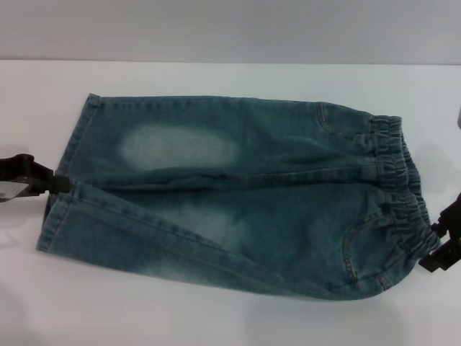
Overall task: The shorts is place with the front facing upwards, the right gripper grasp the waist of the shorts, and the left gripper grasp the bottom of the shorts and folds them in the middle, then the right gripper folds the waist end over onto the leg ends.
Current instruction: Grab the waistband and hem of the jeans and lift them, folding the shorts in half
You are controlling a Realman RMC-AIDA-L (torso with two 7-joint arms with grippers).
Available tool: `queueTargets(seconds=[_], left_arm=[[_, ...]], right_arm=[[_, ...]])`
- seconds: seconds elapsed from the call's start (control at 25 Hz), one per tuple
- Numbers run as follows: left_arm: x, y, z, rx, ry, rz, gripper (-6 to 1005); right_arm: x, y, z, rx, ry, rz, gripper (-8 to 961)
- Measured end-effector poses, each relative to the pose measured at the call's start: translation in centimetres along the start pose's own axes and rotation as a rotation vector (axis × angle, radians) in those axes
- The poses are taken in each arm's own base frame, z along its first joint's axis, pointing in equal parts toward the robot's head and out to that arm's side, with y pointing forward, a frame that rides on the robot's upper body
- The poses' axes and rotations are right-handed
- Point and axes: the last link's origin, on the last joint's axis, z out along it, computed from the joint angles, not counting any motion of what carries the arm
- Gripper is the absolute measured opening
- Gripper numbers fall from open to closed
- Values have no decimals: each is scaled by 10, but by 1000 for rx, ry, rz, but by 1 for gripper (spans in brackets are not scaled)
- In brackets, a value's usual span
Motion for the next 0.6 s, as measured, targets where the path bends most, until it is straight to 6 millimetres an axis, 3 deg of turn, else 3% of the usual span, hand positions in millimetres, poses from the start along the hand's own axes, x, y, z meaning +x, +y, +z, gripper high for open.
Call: queueTargets(seconds=[0.52, 0.6], left_arm=[[2, 0, 1, 4, 6, 10, 84], [3, 0, 1, 5, 9, 11, 84]], right_arm=[[-7, 5, 6, -7, -12, -40, 609], [-6, 5, 6, -4, -16, -37, 528]])
